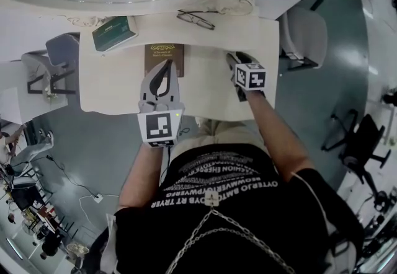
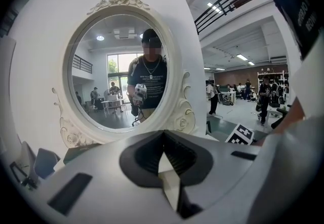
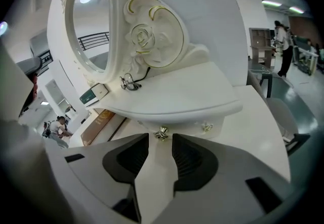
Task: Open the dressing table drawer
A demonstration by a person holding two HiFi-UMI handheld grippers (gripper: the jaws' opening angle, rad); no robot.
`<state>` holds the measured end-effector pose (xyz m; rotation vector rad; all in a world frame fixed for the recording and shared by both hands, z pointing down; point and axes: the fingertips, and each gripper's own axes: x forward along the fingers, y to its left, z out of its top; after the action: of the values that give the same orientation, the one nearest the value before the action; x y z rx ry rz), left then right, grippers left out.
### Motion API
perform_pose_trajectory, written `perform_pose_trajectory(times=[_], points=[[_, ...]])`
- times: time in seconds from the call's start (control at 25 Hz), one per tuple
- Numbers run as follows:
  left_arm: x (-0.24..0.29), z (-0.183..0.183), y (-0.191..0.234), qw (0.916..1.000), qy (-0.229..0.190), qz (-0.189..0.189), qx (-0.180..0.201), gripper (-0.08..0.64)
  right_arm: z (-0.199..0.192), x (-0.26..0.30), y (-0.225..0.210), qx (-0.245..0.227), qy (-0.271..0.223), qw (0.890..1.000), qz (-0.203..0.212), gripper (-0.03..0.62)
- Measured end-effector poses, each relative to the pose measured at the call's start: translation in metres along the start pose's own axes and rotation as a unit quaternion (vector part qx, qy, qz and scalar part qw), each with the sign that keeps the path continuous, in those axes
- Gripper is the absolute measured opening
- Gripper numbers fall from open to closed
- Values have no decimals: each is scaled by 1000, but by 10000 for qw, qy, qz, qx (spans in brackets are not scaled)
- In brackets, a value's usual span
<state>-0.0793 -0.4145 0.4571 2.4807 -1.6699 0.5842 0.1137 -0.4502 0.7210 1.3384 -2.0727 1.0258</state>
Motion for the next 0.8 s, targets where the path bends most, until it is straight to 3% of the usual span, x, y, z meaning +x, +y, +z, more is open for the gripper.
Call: perform_pose_trajectory(times=[0.36,0.6,0.8], points=[[-11,2,5,10000,-15,34,18,3,3,15,-5,325,40,9990,-291,124],[-16,3,2,9999,-28,-49,104,3,5,14,-3,-59,149,9980,-605,87],[-22,4,-1,9998,-53,-107,152,3,1,9,-2,-200,256,9978,-574,86]])
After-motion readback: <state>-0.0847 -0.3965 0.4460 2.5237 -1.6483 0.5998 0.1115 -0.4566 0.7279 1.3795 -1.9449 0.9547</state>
